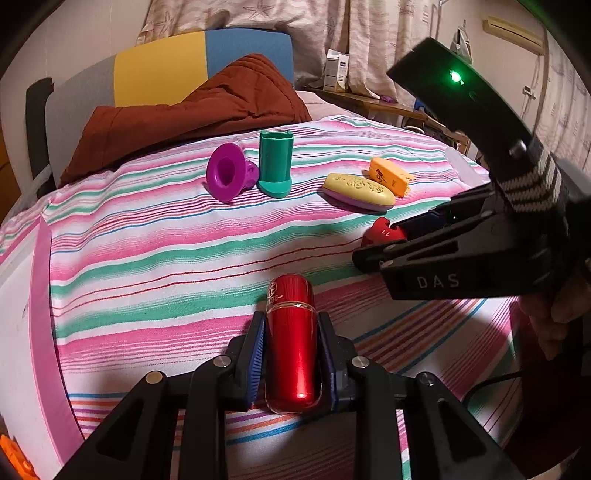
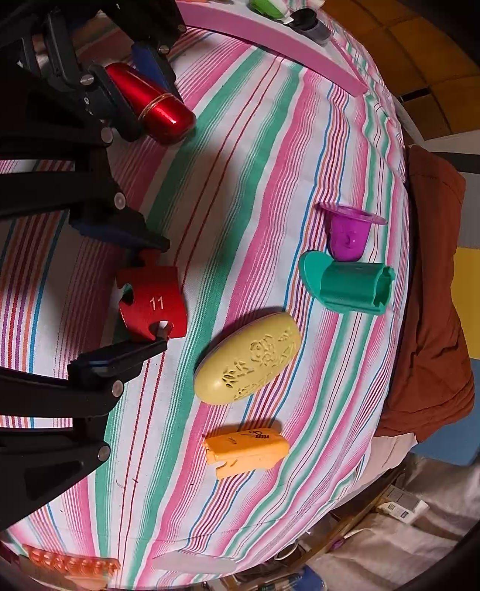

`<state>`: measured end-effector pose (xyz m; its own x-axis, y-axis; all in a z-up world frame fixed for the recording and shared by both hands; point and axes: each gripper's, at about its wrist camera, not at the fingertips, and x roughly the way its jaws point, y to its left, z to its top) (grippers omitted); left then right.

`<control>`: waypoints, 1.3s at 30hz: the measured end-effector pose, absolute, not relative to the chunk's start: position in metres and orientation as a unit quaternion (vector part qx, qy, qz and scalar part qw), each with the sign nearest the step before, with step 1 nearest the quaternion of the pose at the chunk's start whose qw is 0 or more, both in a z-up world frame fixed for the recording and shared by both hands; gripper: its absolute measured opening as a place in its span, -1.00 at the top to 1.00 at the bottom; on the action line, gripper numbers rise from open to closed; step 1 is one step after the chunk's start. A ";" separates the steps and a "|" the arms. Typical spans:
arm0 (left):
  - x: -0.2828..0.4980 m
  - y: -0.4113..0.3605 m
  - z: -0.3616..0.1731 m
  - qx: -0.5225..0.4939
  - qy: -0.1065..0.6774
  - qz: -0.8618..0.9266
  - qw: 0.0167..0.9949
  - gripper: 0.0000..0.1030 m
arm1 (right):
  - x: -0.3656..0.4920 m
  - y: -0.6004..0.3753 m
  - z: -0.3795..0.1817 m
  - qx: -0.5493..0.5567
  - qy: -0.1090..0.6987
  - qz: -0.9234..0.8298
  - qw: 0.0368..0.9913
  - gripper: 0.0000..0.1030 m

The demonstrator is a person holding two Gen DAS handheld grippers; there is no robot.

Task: Organize rigid objects
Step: 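Carry the red cylinder to the tray and release it beside the black cup with the left gripper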

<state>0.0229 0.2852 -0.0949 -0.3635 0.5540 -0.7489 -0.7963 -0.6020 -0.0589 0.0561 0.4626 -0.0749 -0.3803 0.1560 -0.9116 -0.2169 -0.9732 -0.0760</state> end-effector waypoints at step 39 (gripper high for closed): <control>-0.212 0.104 -0.049 -0.500 -0.008 0.847 0.181 0.50 | 0.054 0.459 -0.074 -0.543 -0.001 0.832 0.115 0.09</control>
